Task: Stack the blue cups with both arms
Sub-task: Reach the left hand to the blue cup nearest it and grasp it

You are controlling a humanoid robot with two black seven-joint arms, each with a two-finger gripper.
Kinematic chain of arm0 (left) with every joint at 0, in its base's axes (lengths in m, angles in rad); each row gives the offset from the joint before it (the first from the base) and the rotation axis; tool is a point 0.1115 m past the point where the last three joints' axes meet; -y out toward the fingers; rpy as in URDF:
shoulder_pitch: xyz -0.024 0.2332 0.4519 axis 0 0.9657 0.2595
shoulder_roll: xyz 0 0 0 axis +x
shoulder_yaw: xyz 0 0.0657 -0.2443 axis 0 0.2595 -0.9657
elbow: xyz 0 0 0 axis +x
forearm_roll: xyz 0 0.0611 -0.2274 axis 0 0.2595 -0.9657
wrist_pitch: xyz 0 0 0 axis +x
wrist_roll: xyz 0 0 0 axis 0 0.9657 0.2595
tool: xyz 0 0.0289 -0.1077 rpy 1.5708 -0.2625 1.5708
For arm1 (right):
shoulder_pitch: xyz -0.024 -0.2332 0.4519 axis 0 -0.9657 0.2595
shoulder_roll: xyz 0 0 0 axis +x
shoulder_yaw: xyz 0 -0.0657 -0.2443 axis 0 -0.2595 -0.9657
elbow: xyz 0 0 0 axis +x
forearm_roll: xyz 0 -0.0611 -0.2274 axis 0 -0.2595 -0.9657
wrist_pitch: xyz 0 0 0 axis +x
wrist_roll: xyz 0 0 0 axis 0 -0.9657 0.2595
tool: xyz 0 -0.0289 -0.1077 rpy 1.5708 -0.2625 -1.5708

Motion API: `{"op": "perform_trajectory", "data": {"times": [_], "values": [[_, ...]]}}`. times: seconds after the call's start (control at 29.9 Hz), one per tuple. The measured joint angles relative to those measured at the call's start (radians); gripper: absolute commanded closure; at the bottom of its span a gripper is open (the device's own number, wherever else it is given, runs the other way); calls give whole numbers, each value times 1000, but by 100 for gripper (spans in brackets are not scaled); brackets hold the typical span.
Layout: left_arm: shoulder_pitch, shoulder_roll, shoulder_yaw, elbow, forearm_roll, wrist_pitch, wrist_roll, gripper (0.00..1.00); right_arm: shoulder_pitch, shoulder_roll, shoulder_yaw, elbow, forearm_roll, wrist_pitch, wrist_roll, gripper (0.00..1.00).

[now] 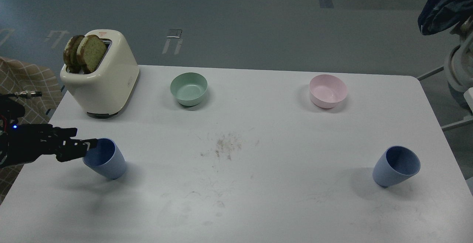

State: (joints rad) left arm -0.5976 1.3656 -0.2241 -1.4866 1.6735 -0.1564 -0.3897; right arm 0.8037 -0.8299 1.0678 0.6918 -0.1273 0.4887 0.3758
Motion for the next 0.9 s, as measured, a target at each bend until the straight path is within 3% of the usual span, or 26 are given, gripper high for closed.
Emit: {"op": "perform_trajectory", "data": {"times": [0.13, 0.3, 0.4, 0.43, 0.47, 0.7, 0.9], "values": [[4, -31, 0, 14, 0, 0, 0, 44, 0, 0, 0, 0, 0, 0, 0, 0], [22, -54, 0, 46, -1, 0, 1, 48, 0, 0, 0, 0, 0, 0, 0, 0], [30, -64, 1, 54, -1, 0, 1, 60, -1, 0, 0, 0, 0, 0, 0, 0], [31, -65, 1, 57, -1, 0, 1, 76, -1, 0, 0, 0, 1, 0, 0, 0], [32, -66, 1, 60, -1, 0, 1, 81, -1, 1, 0, 0, 1, 0, 0, 0], [37, -71, 2, 72, 1, 0, 1, 100, -2, 1, 0, -2, 2, 0, 0, 0], [36, -72, -2, 72, 38, 0, -1, 100, -1, 1, 0, -3, 2, 0, 0, 0]]}}
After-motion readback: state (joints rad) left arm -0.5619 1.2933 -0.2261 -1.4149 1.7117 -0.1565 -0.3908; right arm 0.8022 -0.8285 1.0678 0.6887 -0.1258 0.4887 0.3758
